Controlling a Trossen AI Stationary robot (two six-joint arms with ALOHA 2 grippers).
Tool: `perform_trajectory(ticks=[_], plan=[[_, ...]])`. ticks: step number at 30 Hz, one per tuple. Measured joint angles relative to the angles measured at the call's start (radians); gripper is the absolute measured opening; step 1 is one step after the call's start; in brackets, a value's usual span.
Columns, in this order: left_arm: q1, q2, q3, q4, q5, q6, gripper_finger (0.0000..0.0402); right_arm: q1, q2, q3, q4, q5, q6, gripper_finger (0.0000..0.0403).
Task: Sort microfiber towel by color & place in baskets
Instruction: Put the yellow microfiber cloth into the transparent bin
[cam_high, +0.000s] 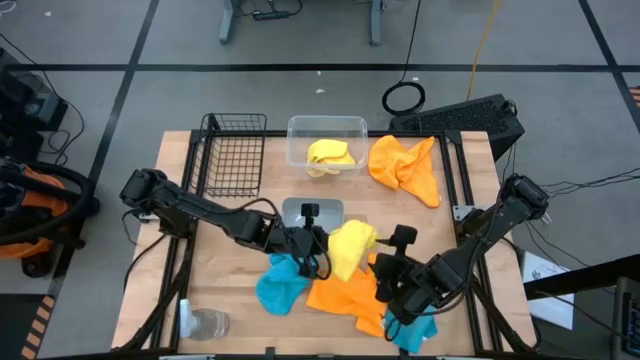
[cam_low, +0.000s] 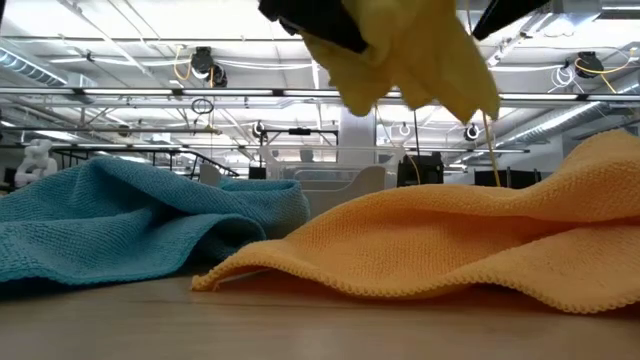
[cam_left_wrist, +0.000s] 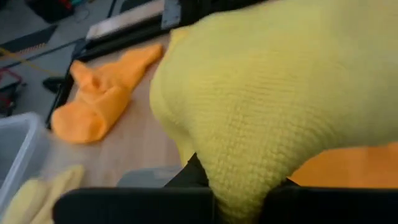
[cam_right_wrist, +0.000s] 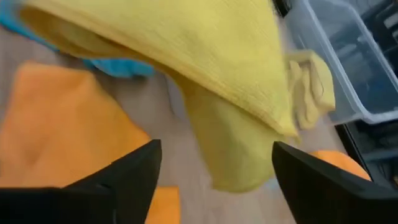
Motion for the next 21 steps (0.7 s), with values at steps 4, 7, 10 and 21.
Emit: perform_trajectory(ticks=[4,7,10,21], plan=[[0.023,-0.014,0.001,-0.016,-0.003,-0.001,0.0009,0.025,-0.015,0.0,0.074,0.102,-0.021,0.0315],[0.04,-0.022,0.001,0.003,-0.006,-0.001,0.0009,0.041,-0.03,0.0,0.179,0.308,-0.012,0.0317],[0.054,-0.031,0.001,0.005,-0.026,-0.009,0.001,0.049,-0.029,0.001,0.299,0.421,-0.027,0.0318],[0.081,-0.031,0.001,0.021,-0.032,-0.026,0.001,-0.077,0.048,0.001,0.39,0.352,-0.115,0.0318]])
